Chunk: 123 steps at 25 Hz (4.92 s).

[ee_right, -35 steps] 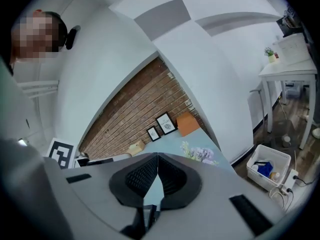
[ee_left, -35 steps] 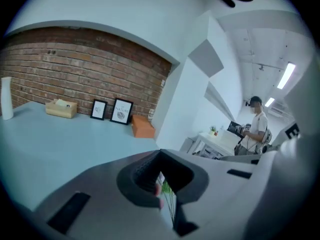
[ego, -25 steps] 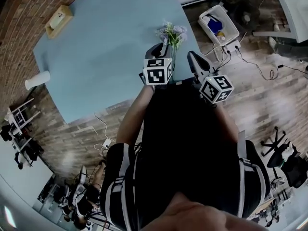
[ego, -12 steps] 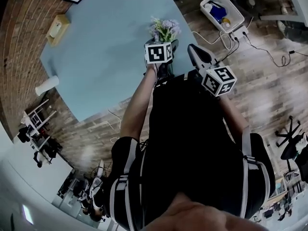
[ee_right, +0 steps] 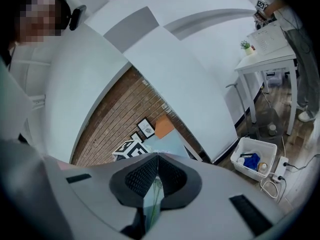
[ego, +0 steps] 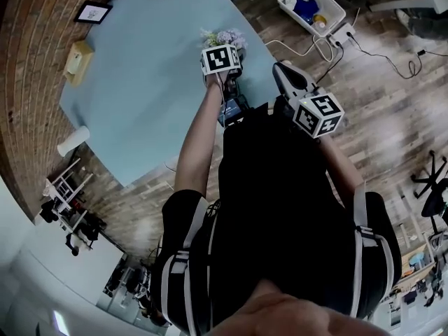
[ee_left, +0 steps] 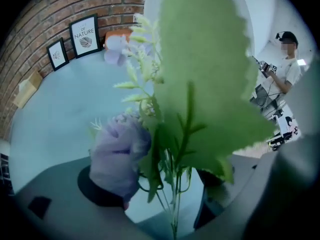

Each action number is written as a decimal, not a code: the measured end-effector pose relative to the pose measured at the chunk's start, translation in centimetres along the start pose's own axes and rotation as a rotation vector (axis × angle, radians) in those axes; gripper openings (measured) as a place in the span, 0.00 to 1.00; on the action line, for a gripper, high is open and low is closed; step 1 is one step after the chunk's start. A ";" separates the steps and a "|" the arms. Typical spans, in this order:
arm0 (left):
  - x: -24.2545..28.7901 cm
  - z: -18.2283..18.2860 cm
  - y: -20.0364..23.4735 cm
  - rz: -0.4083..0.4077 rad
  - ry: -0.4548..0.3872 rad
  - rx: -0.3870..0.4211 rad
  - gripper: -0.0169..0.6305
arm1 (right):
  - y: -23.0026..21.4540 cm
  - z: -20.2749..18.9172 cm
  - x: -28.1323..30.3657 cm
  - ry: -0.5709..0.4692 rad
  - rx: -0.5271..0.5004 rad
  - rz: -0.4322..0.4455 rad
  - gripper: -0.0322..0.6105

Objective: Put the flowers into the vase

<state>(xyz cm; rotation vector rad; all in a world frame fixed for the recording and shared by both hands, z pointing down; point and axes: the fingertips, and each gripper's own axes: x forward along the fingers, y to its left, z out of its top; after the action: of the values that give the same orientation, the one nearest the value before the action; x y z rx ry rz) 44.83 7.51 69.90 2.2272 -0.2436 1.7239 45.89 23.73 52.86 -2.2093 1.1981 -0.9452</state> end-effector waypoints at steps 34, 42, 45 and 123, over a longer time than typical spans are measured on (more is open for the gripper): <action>-32.6 1.9 6.7 0.153 -1.209 -0.271 0.35 | 4.5 1.5 3.3 0.104 -0.156 0.317 0.08; -36.4 -9.4 9.6 0.430 -1.227 -0.422 0.35 | 11.0 -2.9 5.0 0.265 -0.297 0.535 0.08; -39.7 -15.7 12.3 0.484 -1.276 -0.503 0.35 | 16.0 -5.4 3.6 0.288 -0.360 0.600 0.08; -58.4 -74.3 65.7 0.669 -1.319 -0.907 0.35 | 84.6 -64.6 9.7 0.666 -0.634 0.927 0.08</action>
<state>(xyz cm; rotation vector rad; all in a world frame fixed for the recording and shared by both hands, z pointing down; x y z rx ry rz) -59.11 -31.56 39.62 2.1560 -1.7331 -0.1399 -44.33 -32.70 43.21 -1.3236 2.7863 -0.9524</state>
